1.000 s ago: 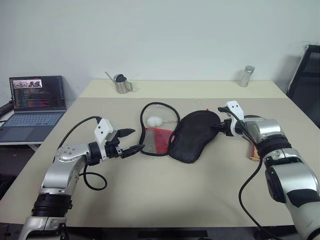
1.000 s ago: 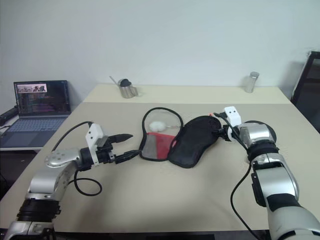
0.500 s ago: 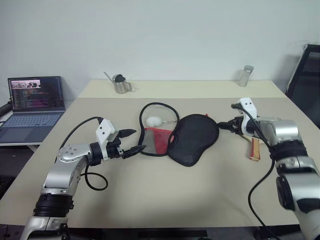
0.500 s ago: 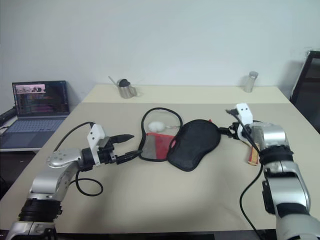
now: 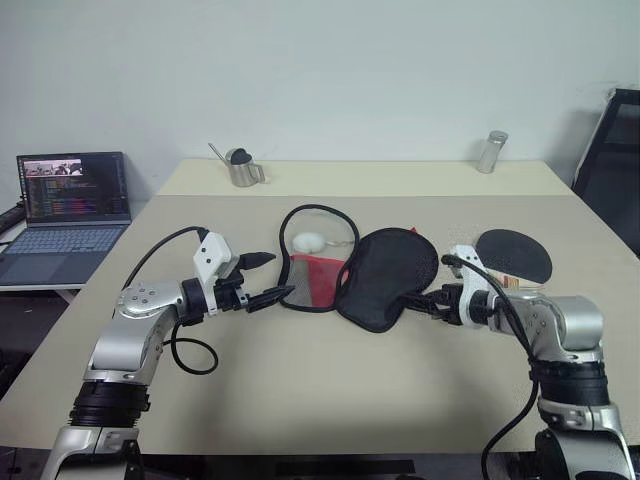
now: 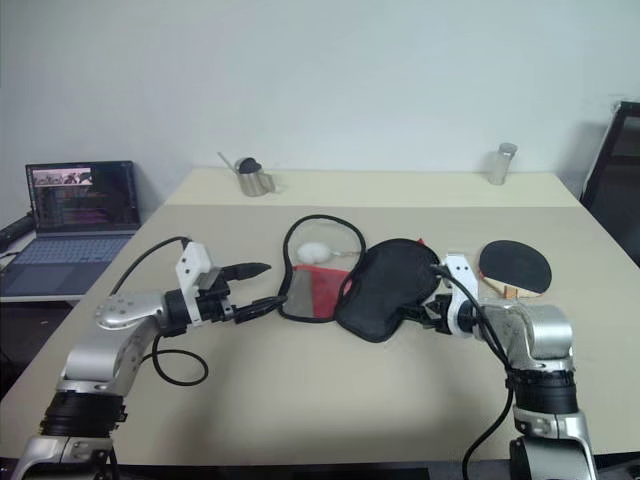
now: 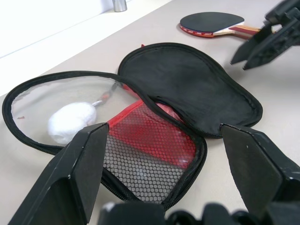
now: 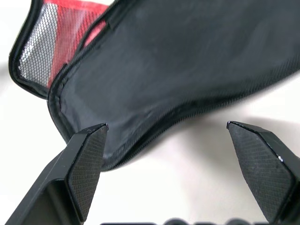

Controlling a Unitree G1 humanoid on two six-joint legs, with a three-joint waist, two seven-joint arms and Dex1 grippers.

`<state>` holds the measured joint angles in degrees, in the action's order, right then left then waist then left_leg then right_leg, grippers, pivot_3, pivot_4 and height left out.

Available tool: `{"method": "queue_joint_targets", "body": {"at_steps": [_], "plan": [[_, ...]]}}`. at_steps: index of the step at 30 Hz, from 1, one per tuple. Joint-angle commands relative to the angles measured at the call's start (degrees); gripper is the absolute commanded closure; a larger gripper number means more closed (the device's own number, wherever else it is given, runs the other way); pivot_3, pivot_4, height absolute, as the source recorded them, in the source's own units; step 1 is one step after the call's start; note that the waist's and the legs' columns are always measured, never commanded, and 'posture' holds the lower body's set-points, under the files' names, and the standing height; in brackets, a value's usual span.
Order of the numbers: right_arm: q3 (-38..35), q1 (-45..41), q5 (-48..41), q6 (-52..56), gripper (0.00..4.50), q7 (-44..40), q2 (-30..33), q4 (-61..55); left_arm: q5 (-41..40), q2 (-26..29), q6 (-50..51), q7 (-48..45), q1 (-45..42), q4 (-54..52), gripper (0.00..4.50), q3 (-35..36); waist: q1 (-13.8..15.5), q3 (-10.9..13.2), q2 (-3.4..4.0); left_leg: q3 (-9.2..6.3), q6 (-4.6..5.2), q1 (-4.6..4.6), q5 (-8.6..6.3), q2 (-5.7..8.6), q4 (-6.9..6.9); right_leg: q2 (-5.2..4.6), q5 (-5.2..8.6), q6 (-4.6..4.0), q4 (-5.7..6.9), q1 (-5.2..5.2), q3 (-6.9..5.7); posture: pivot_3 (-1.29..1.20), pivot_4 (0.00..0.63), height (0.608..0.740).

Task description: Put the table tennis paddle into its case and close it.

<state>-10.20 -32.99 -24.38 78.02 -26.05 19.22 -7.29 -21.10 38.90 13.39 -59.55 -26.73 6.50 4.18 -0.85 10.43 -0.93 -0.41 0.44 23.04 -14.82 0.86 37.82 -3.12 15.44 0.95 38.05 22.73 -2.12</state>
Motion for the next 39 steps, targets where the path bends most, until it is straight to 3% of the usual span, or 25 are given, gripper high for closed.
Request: {"method": "queue_joint_targets", "body": {"at_steps": [1, 20, 23, 34, 39], "plan": [[-0.1, 0.5, -0.2, -2.1, 0.02, 2.1, -1.5, -1.5, 0.0, 0.5, -0.4, -0.2, -1.1, -1.1, 0.37, 0.3, 0.0, 0.0, 0.0, 0.01, 0.0, -0.01, 0.0, 0.0, 0.0, 0.0, 0.0, 0.0, 0.01, 0.0, 0.0, 0.0, 0.15, 0.74], [5.3, -1.8, 0.1, -9.8, 0.02, 4.4, -6.3, 3.2, -0.9, 0.5, 0.8, 0.7, -1.5, -1.7, 0.37, 1.6, -0.6, 0.0, 0.0, 0.02, 0.0, -0.03, 0.0, 0.0, 0.02, 0.04, 0.0, 0.0, 0.04, 0.0, 0.02, 0.0, 0.15, 0.74], [4.6, -1.5, -0.5, -8.5, 0.61, 4.8, -6.5, 2.9, -0.8, 0.6, 0.6, 0.7, -1.4, -1.7, 0.37, 1.7, -0.6, 0.0, 0.0, 0.02, 0.0, -0.03, 0.0, 0.01, 0.02, 0.03, 0.0, 0.0, 0.03, -0.01, 0.02, 0.0, 0.15, 0.74], [0.5, -1.1, -1.3, -5.0, 4.48, 6.8, -4.4, 2.8, -0.5, 0.3, 0.1, 0.8, -1.0, -1.8, 0.37, 1.4, -0.6, 0.0, 0.0, 0.02, 0.0, -0.03, 0.0, 0.01, 0.02, 0.03, 0.0, 0.0, 0.03, -0.01, 0.02, 0.0, 0.15, 0.74], [-1.9, -2.9, -2.0, -4.3, 4.48, 6.1, -0.5, 5.4, -0.3, -0.1, -0.1, 0.9, -0.9, -1.8, 0.37, 1.0, -0.6, 0.0, 0.0, 0.02, 0.0, -0.03, 0.0, 0.01, 0.02, 0.03, 0.0, 0.0, 0.03, -0.01, 0.02, 0.0, 0.15, 0.74]]}}
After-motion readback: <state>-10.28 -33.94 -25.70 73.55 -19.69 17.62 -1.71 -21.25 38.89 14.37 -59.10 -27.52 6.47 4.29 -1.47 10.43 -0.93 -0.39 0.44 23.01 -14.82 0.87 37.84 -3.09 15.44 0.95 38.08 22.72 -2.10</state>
